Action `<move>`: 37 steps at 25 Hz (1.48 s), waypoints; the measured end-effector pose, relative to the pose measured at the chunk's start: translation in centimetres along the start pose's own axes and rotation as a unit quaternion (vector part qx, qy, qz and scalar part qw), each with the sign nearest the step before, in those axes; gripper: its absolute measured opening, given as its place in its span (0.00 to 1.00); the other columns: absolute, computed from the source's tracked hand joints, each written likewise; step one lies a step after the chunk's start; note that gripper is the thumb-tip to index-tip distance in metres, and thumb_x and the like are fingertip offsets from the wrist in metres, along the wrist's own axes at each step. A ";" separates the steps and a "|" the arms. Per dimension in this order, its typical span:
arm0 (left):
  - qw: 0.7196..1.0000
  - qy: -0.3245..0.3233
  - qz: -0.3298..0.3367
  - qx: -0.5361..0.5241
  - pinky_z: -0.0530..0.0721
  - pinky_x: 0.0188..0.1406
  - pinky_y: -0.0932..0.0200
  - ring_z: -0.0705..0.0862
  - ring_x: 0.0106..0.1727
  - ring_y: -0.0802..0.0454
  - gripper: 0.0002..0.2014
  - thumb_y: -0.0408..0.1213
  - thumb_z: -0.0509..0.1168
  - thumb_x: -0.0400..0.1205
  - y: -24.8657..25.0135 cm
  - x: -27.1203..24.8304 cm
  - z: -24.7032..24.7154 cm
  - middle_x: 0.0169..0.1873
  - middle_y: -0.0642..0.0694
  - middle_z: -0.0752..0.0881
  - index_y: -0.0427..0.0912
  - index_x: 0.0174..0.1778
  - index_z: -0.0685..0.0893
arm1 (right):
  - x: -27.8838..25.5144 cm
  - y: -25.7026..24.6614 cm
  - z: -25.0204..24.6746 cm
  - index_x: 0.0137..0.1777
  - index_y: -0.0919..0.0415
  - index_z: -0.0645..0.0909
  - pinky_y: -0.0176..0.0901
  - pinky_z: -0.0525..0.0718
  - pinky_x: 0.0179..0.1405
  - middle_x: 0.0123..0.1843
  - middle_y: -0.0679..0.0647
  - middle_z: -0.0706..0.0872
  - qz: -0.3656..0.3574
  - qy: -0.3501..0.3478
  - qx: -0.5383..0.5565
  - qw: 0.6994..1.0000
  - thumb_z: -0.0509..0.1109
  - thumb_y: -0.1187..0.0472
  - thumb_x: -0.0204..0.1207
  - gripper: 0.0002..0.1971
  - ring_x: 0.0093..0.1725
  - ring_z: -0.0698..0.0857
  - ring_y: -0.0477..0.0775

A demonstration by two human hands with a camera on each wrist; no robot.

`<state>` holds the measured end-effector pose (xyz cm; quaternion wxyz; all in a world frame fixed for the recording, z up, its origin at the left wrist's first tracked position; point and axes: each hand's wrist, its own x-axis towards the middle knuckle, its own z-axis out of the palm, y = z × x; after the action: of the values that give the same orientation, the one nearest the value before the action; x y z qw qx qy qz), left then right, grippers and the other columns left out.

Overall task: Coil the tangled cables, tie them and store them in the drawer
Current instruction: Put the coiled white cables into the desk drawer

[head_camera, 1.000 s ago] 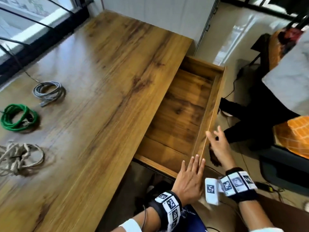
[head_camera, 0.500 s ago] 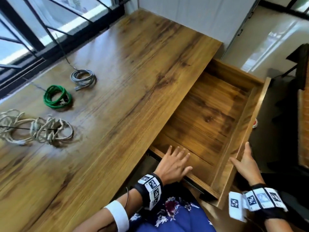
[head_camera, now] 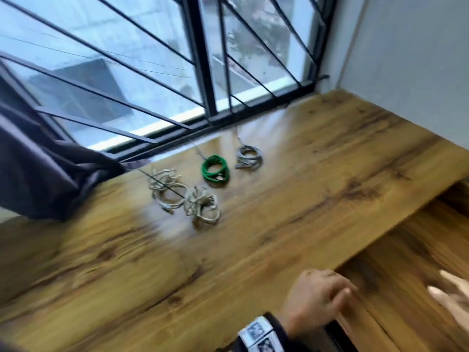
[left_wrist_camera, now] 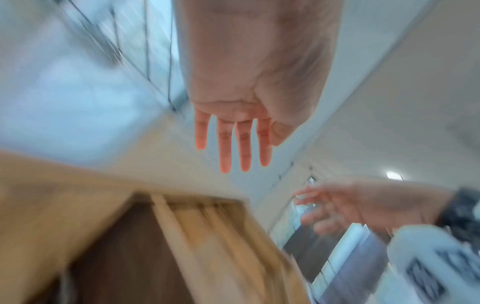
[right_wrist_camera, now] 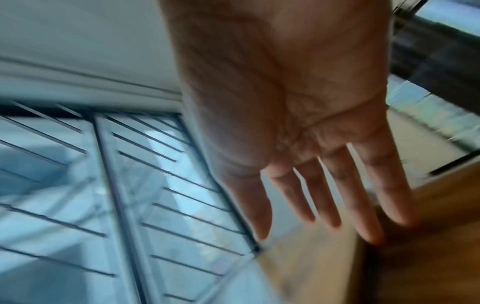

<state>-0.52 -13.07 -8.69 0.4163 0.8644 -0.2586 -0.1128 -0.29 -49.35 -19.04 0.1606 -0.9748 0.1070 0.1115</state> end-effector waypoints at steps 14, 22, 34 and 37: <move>0.676 0.552 -0.486 -0.046 0.75 0.57 0.47 0.80 0.61 0.29 0.16 0.29 0.54 0.84 -24.3 -8.4 -33.7 0.58 0.23 0.82 0.23 0.57 0.83 | 6.6 -61.4 -3.3 0.56 0.60 0.81 0.47 0.77 0.48 0.59 0.61 0.85 -0.398 -0.099 -0.135 0.902 0.54 0.42 0.82 0.24 0.58 0.83 0.61; 0.804 0.270 -0.524 0.082 0.76 0.42 0.57 0.81 0.41 0.43 0.11 0.46 0.66 0.79 -27.5 -4.8 -32.3 0.36 0.38 0.84 0.43 0.36 0.84 | 9.0 -58.6 2.1 0.66 0.59 0.74 0.50 0.79 0.49 0.63 0.58 0.81 -0.399 -0.150 -0.193 0.884 0.59 0.35 0.77 0.29 0.59 0.82 0.59; 0.808 0.226 -0.533 0.108 0.77 0.58 0.51 0.81 0.61 0.40 0.21 0.49 0.69 0.78 -25.8 -5.0 -28.5 0.58 0.37 0.84 0.35 0.59 0.82 | 8.3 -62.7 0.1 0.68 0.61 0.75 0.45 0.77 0.56 0.60 0.58 0.79 -0.536 -0.016 0.092 0.839 0.57 0.70 0.77 0.19 0.58 0.78 0.56; 0.789 0.297 -0.533 0.071 0.77 0.59 0.53 0.81 0.63 0.41 0.23 0.47 0.72 0.76 -25.2 -5.2 -27.6 0.61 0.37 0.84 0.36 0.62 0.81 | 7.9 -63.3 0.5 0.65 0.60 0.78 0.45 0.79 0.59 0.61 0.56 0.81 -0.563 -0.069 0.091 0.818 0.58 0.70 0.78 0.18 0.59 0.80 0.54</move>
<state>15.29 21.12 -11.04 0.2841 0.8826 0.3729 -0.0358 22.64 8.04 -3.23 0.2900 -0.8357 -0.4627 0.0582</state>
